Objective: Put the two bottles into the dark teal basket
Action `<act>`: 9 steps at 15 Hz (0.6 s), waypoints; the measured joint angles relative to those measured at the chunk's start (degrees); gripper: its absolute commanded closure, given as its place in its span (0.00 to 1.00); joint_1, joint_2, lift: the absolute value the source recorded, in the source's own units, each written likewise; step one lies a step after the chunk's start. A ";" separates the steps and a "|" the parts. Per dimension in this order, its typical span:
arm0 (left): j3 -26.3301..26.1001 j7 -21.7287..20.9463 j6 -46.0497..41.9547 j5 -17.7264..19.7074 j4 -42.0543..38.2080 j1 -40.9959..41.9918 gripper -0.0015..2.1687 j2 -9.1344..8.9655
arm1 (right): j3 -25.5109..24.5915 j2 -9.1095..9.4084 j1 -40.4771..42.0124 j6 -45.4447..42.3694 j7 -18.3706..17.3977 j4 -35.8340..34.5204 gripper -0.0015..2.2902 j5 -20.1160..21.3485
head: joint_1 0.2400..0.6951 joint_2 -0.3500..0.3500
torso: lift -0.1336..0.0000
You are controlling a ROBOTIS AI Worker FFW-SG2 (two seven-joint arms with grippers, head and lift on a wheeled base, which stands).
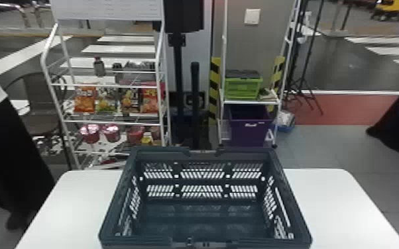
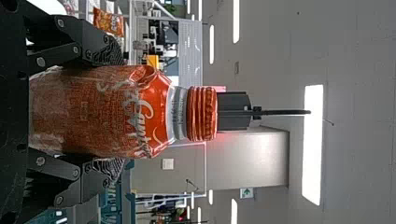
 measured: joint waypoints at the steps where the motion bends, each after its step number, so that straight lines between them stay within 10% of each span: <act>1: 0.13 -0.05 -0.51 0.07 0.06 0.17 0.92 0.10 | 0.09 0.00 0.43 -0.60 0.00 -0.02 0.89 0.00 | 0.57 0.50 | 1.00; 9: 0.09 -0.42 -1.19 0.11 0.19 0.41 0.92 0.12 | -0.28 0.00 2.14 -3.33 0.00 -0.20 0.89 -0.66 | 0.57 0.50 | 1.00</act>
